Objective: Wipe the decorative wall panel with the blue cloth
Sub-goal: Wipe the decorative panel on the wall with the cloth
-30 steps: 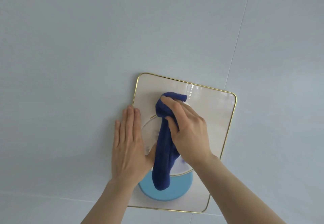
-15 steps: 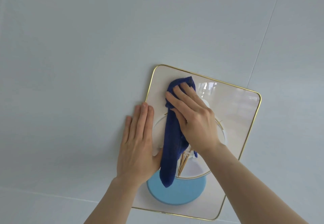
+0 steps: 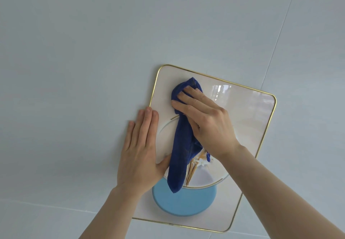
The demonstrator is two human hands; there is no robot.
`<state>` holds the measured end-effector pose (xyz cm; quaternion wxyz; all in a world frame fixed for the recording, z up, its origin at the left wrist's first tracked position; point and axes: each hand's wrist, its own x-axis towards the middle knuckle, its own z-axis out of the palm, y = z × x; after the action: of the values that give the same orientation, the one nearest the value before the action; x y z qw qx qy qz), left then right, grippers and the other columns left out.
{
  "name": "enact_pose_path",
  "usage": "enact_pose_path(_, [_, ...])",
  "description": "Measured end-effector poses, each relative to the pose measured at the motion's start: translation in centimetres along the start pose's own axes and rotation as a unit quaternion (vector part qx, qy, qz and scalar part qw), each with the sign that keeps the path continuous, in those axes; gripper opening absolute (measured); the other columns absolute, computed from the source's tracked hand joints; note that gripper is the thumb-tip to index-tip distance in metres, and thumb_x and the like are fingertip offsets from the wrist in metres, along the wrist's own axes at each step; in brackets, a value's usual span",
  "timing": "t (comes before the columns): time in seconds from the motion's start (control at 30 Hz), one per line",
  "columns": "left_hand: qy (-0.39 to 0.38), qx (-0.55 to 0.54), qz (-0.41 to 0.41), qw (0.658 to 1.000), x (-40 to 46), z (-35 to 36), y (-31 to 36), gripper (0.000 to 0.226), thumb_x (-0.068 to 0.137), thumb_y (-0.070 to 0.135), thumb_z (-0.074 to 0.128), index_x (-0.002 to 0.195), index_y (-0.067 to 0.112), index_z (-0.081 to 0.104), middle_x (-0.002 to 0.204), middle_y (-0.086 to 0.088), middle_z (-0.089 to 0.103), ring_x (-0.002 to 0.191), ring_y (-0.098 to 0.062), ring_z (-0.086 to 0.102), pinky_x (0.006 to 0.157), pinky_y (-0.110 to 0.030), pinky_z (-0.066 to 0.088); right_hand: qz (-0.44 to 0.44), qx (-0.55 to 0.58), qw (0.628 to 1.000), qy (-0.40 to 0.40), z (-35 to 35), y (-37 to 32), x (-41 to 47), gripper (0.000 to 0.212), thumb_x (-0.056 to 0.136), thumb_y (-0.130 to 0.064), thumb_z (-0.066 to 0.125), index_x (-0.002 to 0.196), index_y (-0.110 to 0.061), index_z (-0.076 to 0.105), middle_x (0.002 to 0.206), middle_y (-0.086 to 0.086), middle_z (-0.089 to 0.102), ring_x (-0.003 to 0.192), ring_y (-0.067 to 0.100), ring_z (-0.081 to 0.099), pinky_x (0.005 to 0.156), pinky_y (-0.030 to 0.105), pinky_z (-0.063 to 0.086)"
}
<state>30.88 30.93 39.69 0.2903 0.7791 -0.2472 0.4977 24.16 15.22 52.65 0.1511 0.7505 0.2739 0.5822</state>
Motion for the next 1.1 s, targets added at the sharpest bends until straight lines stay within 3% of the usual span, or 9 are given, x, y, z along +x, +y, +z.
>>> enact_pose_path(0.2, [0.003, 0.0, -0.003, 1.0, 0.0, 0.0, 0.1, 0.114, 0.087, 0.068, 0.062, 0.165, 0.012, 0.001, 0.174, 0.001, -0.005, 0.162, -0.02, 0.002, 0.132, -0.039, 0.002, 0.006, 0.001, 1.0, -0.015, -1.3, 0.6, -2.1, 0.037, 0.092, 0.013, 0.064, 0.118, -0.011, 0.076, 0.126, 0.003, 0.074, 0.133, 0.022, 0.06, 0.116, 0.029, 0.045])
enact_pose_path(0.4, [0.007, 0.006, 0.001, 1.0, -0.1, -0.1, 0.1, 0.113, 0.088, 0.074, 0.055, 0.165, 0.011, 0.0, 0.173, 0.001, -0.008, 0.162, -0.021, 0.0, 0.132, -0.04, 0.001, 0.027, -0.008, 0.999, -0.026, -2.1, 1.1, -4.8, 0.034, 0.094, 0.008, 0.062, 0.119, -0.012, 0.077, 0.129, 0.002, 0.073, 0.134, 0.023, 0.06, 0.11, 0.04, 0.053])
enact_pose_path(0.57, [0.013, 0.006, 0.004, 1.0, -0.1, 0.3, 0.1, 0.114, 0.088, 0.073, 0.057, 0.165, 0.01, 0.002, 0.174, -0.001, -0.007, 0.162, -0.022, 0.0, 0.132, -0.044, 0.005, 0.035, -0.019, 0.999, -0.019, -1.9, 0.3, -4.0, 0.029, 0.095, 0.005, 0.065, 0.117, -0.01, 0.077, 0.127, 0.004, 0.074, 0.132, 0.026, 0.062, 0.109, 0.04, 0.053])
enact_pose_path(0.83, [0.011, 0.011, 0.001, 1.0, -0.1, 0.3, 0.0, 0.105, 0.091, 0.072, 0.048, 0.165, 0.011, 0.004, 0.173, -0.001, -0.005, 0.162, -0.021, 0.001, 0.132, -0.039, 0.003, 0.02, 0.023, 1.0, -0.005, -0.3, -1.8, -0.1, 0.03, 0.092, 0.014, 0.062, 0.109, -0.007, 0.076, 0.113, 0.006, 0.076, 0.119, 0.027, 0.066, 0.104, 0.029, 0.052])
enact_pose_path(0.9, [0.009, 0.013, 0.0, 1.0, -0.1, 0.3, 0.0, 0.106, 0.09, 0.07, 0.052, 0.165, 0.011, 0.004, 0.173, -0.002, -0.003, 0.162, -0.021, 0.001, 0.132, -0.041, 0.005, 0.013, 0.03, 0.999, -0.015, -0.4, -1.6, -1.0, 0.032, 0.092, 0.014, 0.062, 0.112, -0.007, 0.076, 0.117, 0.006, 0.076, 0.124, 0.026, 0.064, 0.104, 0.03, 0.052])
enact_pose_path(1.0, [0.01, 0.007, -0.005, 1.0, -0.2, 0.1, 0.1, 0.109, 0.088, 0.067, 0.058, 0.165, 0.009, 0.006, 0.174, -0.004, 0.001, 0.162, -0.021, 0.001, 0.132, -0.042, 0.006, 0.0, 0.043, 0.998, -0.038, -0.5, -1.3, -3.3, 0.032, 0.094, 0.009, 0.064, 0.118, -0.01, 0.076, 0.125, 0.004, 0.075, 0.132, 0.023, 0.061, 0.115, 0.027, 0.045])
enact_pose_path(1.1, [0.002, 0.004, -0.012, 1.0, -0.1, -0.1, 0.3, 0.113, 0.087, 0.069, 0.062, 0.165, 0.009, 0.005, 0.175, -0.007, 0.004, 0.162, -0.021, 0.001, 0.132, -0.042, 0.004, 0.012, 0.04, 0.998, -0.043, -0.7, -1.1, -5.5, 0.038, 0.09, 0.013, 0.068, 0.117, -0.012, 0.078, 0.125, 0.002, 0.075, 0.131, 0.022, 0.063, 0.113, 0.033, 0.049])
